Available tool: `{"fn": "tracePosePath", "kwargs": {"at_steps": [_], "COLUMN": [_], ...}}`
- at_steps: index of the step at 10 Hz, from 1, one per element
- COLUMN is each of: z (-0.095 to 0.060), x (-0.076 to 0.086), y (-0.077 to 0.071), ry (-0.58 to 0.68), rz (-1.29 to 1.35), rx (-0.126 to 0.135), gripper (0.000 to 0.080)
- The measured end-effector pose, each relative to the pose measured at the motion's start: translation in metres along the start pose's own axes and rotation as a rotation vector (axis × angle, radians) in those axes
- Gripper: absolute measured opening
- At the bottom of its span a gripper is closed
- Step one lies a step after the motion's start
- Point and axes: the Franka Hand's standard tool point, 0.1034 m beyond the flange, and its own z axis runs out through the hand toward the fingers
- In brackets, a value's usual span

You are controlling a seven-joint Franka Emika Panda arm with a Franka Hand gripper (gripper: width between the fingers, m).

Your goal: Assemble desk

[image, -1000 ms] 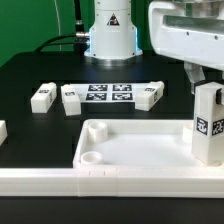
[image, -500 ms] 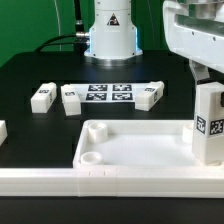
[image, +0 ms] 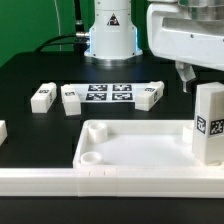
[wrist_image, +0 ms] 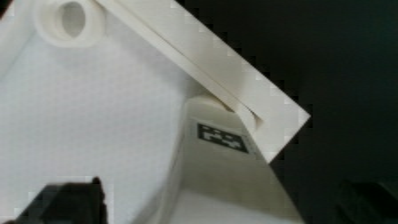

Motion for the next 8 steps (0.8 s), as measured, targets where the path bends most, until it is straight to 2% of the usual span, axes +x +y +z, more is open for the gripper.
{"fn": "tracePosePath", "kwargs": {"at_steps": [3, 6, 8], "z": [0.0, 0.0001, 0.0001], "x": [-0.0001, -0.0037, -0.004], "y": [0.0, -0.0016, -0.0034], "ry": [0.0, 0.032, 0.038], "rz": [-0.229, -0.612, -0.794], "rx": [0.0, -0.053, -0.058], "gripper": [0.0649, 0.0649, 0.0649]}}
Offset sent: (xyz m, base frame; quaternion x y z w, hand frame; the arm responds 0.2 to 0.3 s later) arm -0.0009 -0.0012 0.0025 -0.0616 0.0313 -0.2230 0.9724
